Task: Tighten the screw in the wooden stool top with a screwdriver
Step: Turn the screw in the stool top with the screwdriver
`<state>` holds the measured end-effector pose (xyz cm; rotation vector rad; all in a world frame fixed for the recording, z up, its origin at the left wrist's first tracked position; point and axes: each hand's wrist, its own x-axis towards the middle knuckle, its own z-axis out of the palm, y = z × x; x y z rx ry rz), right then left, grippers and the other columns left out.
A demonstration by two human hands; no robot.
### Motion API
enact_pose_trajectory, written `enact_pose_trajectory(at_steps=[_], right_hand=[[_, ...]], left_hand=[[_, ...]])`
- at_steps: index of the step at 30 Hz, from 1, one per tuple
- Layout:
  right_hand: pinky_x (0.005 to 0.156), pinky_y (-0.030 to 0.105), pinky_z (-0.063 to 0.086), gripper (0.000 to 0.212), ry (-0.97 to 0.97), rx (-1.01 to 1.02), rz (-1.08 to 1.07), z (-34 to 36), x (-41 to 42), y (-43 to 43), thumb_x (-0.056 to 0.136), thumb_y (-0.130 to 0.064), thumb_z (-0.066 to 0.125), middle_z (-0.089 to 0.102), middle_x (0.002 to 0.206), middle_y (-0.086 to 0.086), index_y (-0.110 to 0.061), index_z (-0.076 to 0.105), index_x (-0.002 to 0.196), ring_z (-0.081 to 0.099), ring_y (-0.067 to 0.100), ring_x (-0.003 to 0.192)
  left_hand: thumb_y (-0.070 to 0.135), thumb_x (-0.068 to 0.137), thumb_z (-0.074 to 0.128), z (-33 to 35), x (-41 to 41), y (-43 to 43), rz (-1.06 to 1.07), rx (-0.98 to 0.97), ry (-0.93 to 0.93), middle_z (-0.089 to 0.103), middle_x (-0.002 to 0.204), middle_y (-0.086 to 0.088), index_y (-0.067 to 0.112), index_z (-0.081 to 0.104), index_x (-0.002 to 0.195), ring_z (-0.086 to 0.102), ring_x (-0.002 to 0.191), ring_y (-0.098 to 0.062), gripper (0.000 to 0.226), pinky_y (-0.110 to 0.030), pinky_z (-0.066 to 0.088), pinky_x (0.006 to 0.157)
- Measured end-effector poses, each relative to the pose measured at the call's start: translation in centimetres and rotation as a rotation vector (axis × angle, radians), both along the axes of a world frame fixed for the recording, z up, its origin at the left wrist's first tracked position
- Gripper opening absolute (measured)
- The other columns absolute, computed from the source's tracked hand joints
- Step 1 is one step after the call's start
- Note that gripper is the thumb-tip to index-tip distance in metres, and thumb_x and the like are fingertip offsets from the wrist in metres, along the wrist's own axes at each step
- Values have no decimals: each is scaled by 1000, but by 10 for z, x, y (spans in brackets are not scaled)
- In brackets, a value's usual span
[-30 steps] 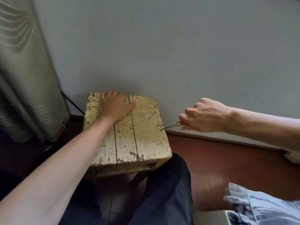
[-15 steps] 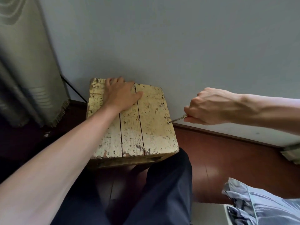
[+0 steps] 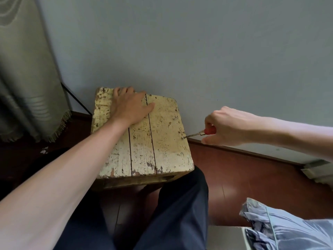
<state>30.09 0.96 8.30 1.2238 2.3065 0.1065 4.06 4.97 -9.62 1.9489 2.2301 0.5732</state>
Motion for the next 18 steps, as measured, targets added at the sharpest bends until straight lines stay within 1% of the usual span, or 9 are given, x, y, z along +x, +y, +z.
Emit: enact_pose_trajectory(at_steps=[1, 2, 4, 5, 7, 10, 12, 14, 18], right_hand=[[50, 30, 38, 33, -46, 12, 90, 3, 0, -1, 103, -45, 62, 56, 73, -9, -14, 65, 89, 57, 22, 63], [55, 30, 42, 30, -108, 31, 202, 6, -1, -1, 108, -42, 55, 59, 82, -9, -15, 66, 101, 64, 25, 71], [65, 33, 47, 39, -244, 64, 461, 10, 3, 2, 115, -43, 36, 61, 97, -2, -15, 62, 115, 70, 27, 83], [66, 35, 48, 45, -290, 83, 581, 11, 5, 4, 117, -44, 27, 61, 101, 0, -15, 61, 118, 71, 26, 83], [60, 35, 47, 58, -352, 124, 726, 13, 8, 8, 115, -43, 11, 65, 95, 0, -14, 62, 114, 73, 23, 78], [61, 32, 40, 70, -451, 131, 744, 7, 6, 11, 108, -49, -7, 65, 86, -5, -17, 54, 111, 74, 20, 81], [62, 31, 38, 70, -437, 126, 707, 6, 4, 16, 106, -56, -5, 60, 80, -5, -19, 54, 109, 74, 20, 79], [62, 32, 37, 64, -354, 121, 636, 6, 5, 23, 110, -59, 10, 59, 76, -4, -18, 59, 107, 70, 23, 70], [57, 31, 38, 60, -208, 115, 414, 0, 8, 21, 108, -62, 34, 47, 62, -6, -14, 65, 89, 47, 22, 55]], left_hand=[[78, 91, 34, 0, 0, 0, 1, 0, 6, 57, 136, -8, 35, 53, 144, 45, 132, -28, 71, -48, 22, 115], [79, 91, 33, 0, 0, 0, 2, 0, 10, 57, 136, -8, 35, 52, 144, 45, 132, -28, 72, -48, 22, 115], [80, 90, 32, 0, 0, 0, 0, 3, 15, 57, 136, -9, 35, 52, 144, 45, 132, -28, 73, -48, 23, 114], [80, 90, 31, -1, 0, 0, -1, 5, 17, 57, 137, -9, 35, 52, 144, 45, 132, -28, 73, -48, 23, 114], [80, 90, 31, -1, -1, 0, -1, 6, 13, 57, 136, -9, 36, 53, 144, 46, 132, -29, 73, -48, 22, 113], [80, 89, 32, 0, 0, 0, 1, 5, 4, 57, 135, -9, 36, 53, 143, 46, 131, -29, 72, -48, 22, 113], [78, 90, 33, 1, 0, 0, -3, 3, -6, 57, 134, -9, 35, 54, 141, 45, 131, -29, 70, -48, 22, 113], [77, 91, 34, 1, 0, -1, -1, 1, -3, 57, 133, -8, 34, 55, 140, 46, 130, -29, 69, -47, 22, 114], [75, 92, 36, 5, 0, -2, 4, -5, -15, 56, 134, -8, 35, 54, 141, 44, 132, -28, 66, -46, 21, 115]])
